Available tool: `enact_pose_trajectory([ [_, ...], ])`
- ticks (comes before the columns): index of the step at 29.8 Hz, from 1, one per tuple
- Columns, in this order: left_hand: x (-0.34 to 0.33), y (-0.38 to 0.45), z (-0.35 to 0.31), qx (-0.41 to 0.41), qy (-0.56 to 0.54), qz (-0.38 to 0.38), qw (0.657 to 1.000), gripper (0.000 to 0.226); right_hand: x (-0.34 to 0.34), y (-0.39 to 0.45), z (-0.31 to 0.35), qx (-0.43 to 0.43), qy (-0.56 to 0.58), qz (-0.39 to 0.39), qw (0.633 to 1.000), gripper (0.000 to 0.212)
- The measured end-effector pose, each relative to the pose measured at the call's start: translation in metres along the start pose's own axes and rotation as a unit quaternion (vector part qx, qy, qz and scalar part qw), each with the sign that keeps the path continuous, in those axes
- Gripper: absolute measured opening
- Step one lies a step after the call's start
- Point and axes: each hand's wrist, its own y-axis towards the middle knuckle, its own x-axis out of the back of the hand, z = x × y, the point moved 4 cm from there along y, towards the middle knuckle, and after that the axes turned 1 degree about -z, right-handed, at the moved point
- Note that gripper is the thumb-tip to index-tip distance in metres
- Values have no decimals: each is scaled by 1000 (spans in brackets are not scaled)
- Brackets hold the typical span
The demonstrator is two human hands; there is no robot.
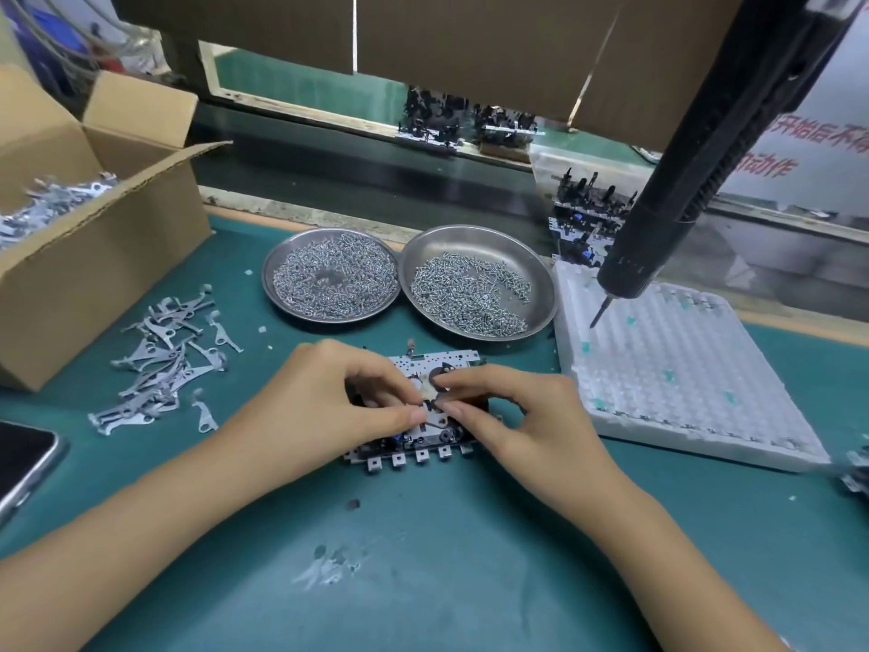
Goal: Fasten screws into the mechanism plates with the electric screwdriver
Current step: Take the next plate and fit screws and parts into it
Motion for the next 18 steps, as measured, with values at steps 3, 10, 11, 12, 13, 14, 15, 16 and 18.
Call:
enact_pose_trajectory([
  [3, -1, 1, -1, 3, 4, 4, 1000, 14, 1, 0, 0, 1, -12, 3, 1000, 17],
  [10, 0, 1, 0, 19, -8, 6, 1000, 9, 4, -3, 5, 49, -51, 28, 997, 23],
  [11, 0, 1, 0, 22, -12, 6, 1000, 9, 3, -3, 6, 64, -63, 33, 995, 25],
  [12, 1, 1, 0, 26, -17, 6, 999, 9, 3, -4, 8, 79, -73, 38, 993, 26],
  [13, 1, 1, 0, 31, -22, 7, 999, 10, 2, -4, 8, 89, -79, 42, 992, 28],
  [14, 0, 1, 1, 34, -25, 8, 999, 11, 3, -4, 8, 91, -80, 46, 992, 29],
  [15, 0, 1, 0, 35, -26, 9, 999, 11, 3, -4, 7, 90, -79, 48, 992, 30],
  [16, 0, 0, 0, 33, -23, 11, 999, 12, 3, -3, 5, 89, -78, 49, 992, 31],
  [18, -1, -1, -1, 19, -7, 11, 1000, 14, 3, -4, 4, 89, -79, 47, 992, 33],
])
